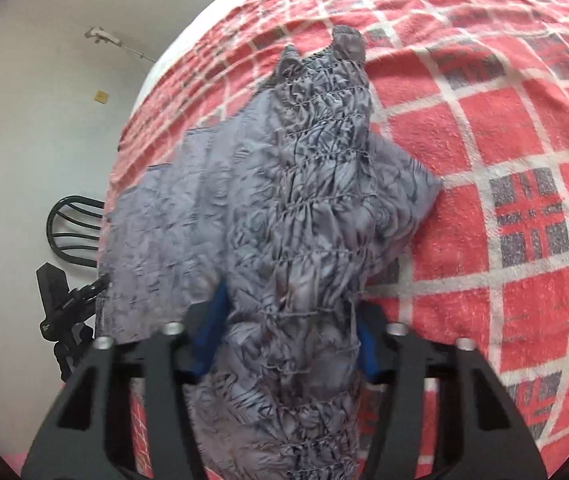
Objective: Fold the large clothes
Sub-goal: 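Grasp the gathered side edge of the jacket with both grippers and lift, then fold the held edge over the jacket body and open both grippers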
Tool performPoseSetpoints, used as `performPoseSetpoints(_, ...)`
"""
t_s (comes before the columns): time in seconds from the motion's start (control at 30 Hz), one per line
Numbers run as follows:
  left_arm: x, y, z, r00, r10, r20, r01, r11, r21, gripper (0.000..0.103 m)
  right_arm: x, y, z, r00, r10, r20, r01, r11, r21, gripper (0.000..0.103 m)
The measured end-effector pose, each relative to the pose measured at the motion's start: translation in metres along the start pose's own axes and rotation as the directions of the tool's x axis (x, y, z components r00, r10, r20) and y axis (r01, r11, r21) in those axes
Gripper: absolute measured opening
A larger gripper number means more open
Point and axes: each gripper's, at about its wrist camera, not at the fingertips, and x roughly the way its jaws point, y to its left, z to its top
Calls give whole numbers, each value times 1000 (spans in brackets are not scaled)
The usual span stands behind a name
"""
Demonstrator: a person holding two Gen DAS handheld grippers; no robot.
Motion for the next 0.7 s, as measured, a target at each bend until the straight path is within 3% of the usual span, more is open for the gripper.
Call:
performPoseSetpoints(0.1,-15,-15,-2,998,47,38,-49,998,41,26,-18,13,-6,999,10,32,-9,1000,-17,30)
performPoseSetpoints(0.2,-41,-27,-7,996,36,76,-40,998,52,21,-39,30,-15,998,28,57,-25,999,-41,26)
performPoseSetpoints(0.43,-105,-60,-39,992,6,123,-24,990,138,19,-95,58,-54,995,54,82,-46,995,-90,22)
performPoseSetpoints(0.7,-160,-70,-107,996,1,92,-17,983,183,19,-145,64,-132,998,53,46,-49,995,-88,22)
